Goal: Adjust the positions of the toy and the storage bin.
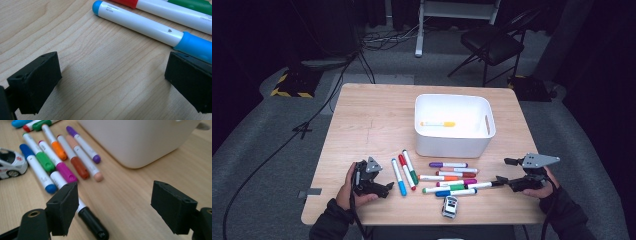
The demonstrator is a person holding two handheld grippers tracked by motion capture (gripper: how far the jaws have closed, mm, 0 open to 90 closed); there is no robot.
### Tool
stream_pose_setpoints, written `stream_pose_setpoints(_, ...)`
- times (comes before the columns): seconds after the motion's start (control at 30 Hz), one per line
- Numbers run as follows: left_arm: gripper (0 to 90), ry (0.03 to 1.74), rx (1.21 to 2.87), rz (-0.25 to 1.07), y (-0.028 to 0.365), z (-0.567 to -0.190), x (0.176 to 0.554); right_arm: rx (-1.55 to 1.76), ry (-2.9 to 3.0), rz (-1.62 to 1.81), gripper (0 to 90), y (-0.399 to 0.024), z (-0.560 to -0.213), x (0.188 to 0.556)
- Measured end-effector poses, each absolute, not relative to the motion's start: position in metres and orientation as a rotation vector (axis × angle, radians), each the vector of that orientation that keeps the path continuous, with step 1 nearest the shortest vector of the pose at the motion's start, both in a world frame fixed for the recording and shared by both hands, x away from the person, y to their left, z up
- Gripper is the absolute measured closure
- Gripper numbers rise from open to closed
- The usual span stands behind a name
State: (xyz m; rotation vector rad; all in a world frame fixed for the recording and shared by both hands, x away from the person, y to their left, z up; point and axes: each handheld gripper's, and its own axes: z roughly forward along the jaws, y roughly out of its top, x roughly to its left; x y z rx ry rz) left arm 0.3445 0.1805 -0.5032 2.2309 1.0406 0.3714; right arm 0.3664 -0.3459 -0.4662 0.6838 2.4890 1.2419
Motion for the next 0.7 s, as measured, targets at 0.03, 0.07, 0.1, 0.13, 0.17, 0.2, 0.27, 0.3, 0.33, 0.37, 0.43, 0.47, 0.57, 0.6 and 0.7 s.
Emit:
stream_pose_setpoints(0.03,0.7,1.041,2.231,0.371,0.18,-0.503,0.345,0.684,2.489,1.242,22.8,-0.346,-0.466,0.366)
stream_pose_setpoints(0.07,0.7,1.04,2.231,0.371,0.18,-0.503,0.345,0.652,2.533,1.215,23.2,-0.342,-0.475,0.364)
stream_pose_setpoints(0.1,0.7,1.04,2.231,0.37,0.18,-0.503,0.345,0.642,2.542,1.203,23.9,-0.341,-0.478,0.363)
stream_pose_setpoints(0.13,0.7,1.041,2.231,0.372,0.18,-0.503,0.344,0.628,2.55,1.198,24.3,-0.339,-0.482,0.363)
stream_pose_setpoints(0.17,0.7,1.041,2.231,0.372,0.18,-0.503,0.344,0.626,2.573,1.195,25.4,-0.336,-0.486,0.362)
stream_pose_setpoints(0.2,0.7,1.041,2.231,0.372,0.18,-0.503,0.344,0.604,2.593,1.178,27.5,-0.334,-0.489,0.363)
stream_pose_setpoints(0.27,0.7,1.041,2.231,0.372,0.18,-0.503,0.344,0.588,2.605,1.159,28.2,-0.331,-0.492,0.362)
stream_pose_setpoints(0.3,0.7,1.041,2.231,0.372,0.18,-0.503,0.344,0.574,2.62,1.141,29.5,-0.329,-0.495,0.362)
stream_pose_setpoints(0.33,0.7,1.041,2.231,0.372,0.18,-0.503,0.344,0.579,2.643,1.136,33.8,-0.328,-0.498,0.361)
stream_pose_setpoints(0.37,0.7,1.041,2.231,0.372,0.18,-0.503,0.344,0.579,2.643,1.136,33.8,-0.328,-0.498,0.361)
stream_pose_setpoints(0.43,0.7,1.041,2.231,0.372,0.18,-0.503,0.344,0.562,2.651,1.183,39.3,-0.33,-0.5,0.362)
stream_pose_setpoints(0.47,0.7,1.04,2.231,0.372,0.18,-0.503,0.345,0.567,2.662,1.19,39.9,-0.331,-0.5,0.361)
stream_pose_setpoints(0.57,0.7,1.041,2.231,0.372,0.18,-0.503,0.344,0.532,2.658,1.217,44.9,-0.334,-0.502,0.36)
stream_pose_setpoints(0.6,0.7,1.041,2.231,0.372,0.18,-0.503,0.344,0.538,2.664,1.219,46.5,-0.335,-0.502,0.36)
stream_pose_setpoints(0.7,0.7,1.041,2.23,0.373,0.18,-0.503,0.344,0.49,2.674,1.234,50.4,-0.339,-0.502,0.361)
